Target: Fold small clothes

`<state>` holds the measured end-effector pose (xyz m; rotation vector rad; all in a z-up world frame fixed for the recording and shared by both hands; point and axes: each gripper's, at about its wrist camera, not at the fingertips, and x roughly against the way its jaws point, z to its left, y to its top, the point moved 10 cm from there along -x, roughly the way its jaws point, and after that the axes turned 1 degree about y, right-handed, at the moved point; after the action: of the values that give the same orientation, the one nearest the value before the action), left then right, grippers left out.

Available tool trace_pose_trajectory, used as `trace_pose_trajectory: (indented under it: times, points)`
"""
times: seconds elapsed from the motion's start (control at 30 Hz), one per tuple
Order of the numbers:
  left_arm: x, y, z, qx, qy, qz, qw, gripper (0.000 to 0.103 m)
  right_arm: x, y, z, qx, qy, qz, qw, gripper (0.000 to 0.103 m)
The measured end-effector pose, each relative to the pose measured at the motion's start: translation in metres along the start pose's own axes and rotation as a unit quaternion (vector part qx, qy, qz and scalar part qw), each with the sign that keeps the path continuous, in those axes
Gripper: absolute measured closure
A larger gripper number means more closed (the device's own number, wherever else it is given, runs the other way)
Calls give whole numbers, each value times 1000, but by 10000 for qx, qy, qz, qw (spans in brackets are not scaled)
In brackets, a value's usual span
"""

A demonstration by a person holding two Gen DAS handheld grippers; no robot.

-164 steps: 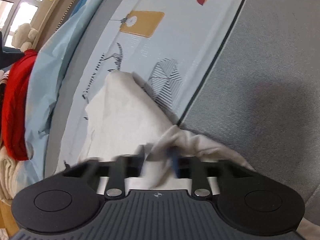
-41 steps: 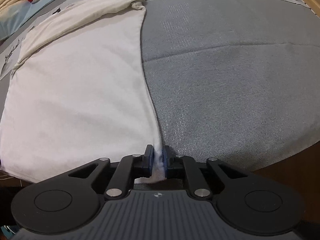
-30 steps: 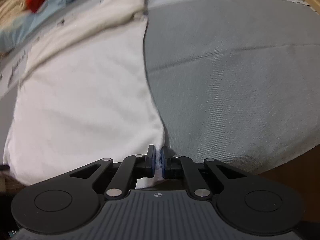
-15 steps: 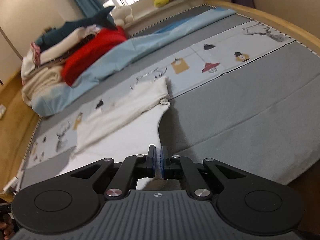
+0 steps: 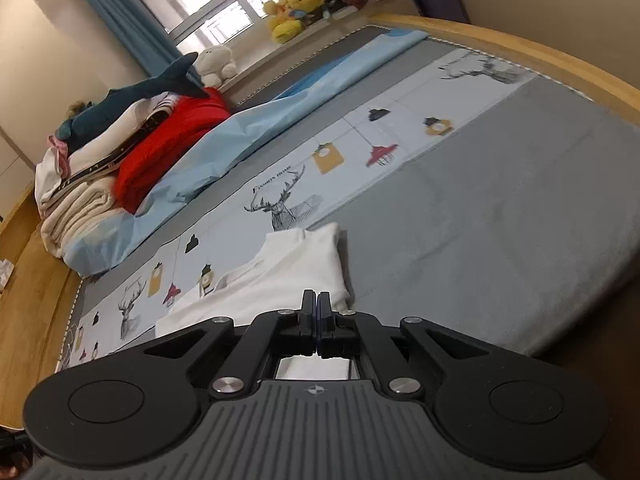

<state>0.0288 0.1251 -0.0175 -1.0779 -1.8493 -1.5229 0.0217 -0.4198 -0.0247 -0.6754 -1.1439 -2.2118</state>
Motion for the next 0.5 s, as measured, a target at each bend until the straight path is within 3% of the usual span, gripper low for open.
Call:
trace_pose_trajectory:
  times: [0.03, 0.13, 0.27, 0.4, 0.43, 0.5]
  points:
    - [-14, 8, -4, -108, 34, 33, 9999, 98, -17, 2, 3, 194, -180, 97, 9996, 103]
    - [-49, 24, -9, -324, 62, 208, 9992, 98, -52, -5, 15, 257, -128, 251, 9993, 103]
    - [-65, 42, -36, -878, -316, 253, 9953, 98, -77, -27, 29, 287, -2, 328, 9991, 101]
    - [-92, 78, -74, -1545, -777, 287, 9845, 98, -96, -51, 17, 110, -84, 392, 9991, 101]
    - [-100, 91, -80, -1574, -934, 230, 9828, 98, -98, -53, 14, 112, -156, 436, 9989, 100]
    - [-124, 141, -67, -998, -1066, -186, 9891, 98, -97, -49, 14, 173, -187, 331, 9991, 100]
